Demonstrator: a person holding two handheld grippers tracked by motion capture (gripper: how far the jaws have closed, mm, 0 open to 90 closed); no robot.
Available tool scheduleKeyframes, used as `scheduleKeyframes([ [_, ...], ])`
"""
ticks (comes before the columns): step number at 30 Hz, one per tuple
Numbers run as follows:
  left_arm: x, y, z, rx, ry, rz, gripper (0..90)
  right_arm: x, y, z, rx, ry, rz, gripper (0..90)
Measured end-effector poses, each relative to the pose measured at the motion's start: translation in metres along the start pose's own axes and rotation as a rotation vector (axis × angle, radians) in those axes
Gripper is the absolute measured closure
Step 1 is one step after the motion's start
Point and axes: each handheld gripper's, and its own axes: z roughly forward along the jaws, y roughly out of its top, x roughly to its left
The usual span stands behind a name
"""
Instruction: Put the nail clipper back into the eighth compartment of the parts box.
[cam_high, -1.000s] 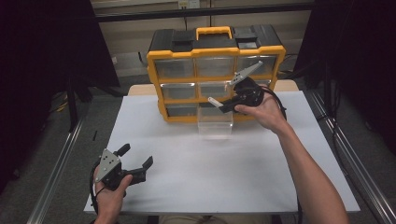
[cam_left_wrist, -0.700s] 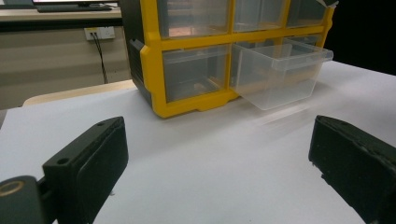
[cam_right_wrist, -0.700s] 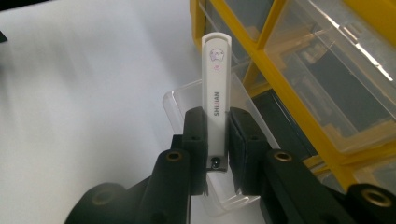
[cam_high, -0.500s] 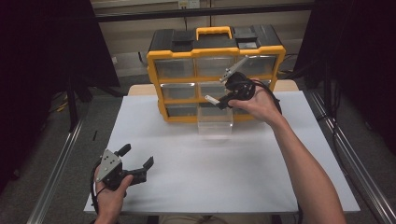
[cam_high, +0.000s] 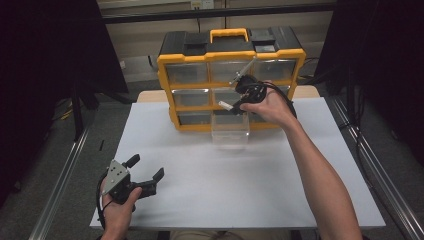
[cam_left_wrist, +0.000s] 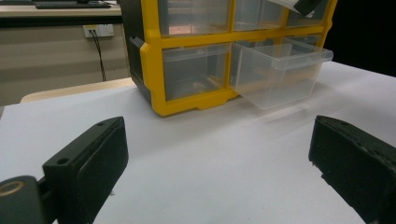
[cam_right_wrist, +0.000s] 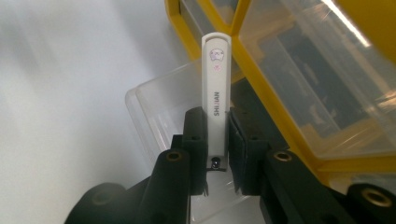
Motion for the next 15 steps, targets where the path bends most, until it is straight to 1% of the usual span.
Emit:
scheduleKeyframes([
  [1,0.0,0.0,0.0,0.0,0.0,0.0,4.7,0.001,0.0,0.002,0.006,-0.009,-0.005,77.6],
  [2,0.0,0.0,0.0,0.003,0.006,0.002,4.7,0.001,0.0,0.002,0.006,-0.009,-0.005,77.6],
  [3,0.0,0.0,0.0,0.004,0.009,0.006,4.7,0.001,0.0,0.003,0.02,-0.005,0.004,77.6],
  [4,-0.001,0.0,0.001,-0.002,-0.002,0.001,4.7,0.001,0.001,0.004,0.024,-0.003,0.009,77.6],
  [6,-0.001,0.0,0.001,-0.002,-0.001,0.002,4.7,0.001,0.001,0.005,0.028,-0.006,0.004,77.6],
  [7,-0.001,0.0,0.001,0.0,-0.002,0.005,4.7,0.001,0.001,0.007,0.05,0.001,0.005,77.6],
  [9,-0.001,0.0,0.001,-0.001,-0.001,0.003,4.7,0.001,0.001,0.01,0.073,0.002,-0.002,77.6],
  [10,-0.001,0.0,0.0,-0.002,0.004,-0.001,4.7,0.001,0.001,0.011,0.081,-0.001,-0.004,77.6],
  [11,-0.001,0.0,0.0,-0.001,0.002,0.003,4.7,0.001,0.001,0.011,0.081,-0.001,-0.004,77.6],
  [13,-0.001,0.001,0.001,-0.003,0.0,0.004,4.7,0.0,0.001,0.014,0.106,0.004,-0.004,77.6],
  [14,-0.001,0.0,0.001,-0.004,-0.002,-0.007,4.7,-0.001,0.001,0.016,0.106,0.005,-0.008,77.6],
  [15,-0.001,0.0,0.001,-0.004,-0.002,-0.007,4.7,-0.001,0.001,0.016,0.106,0.005,-0.008,77.6],
])
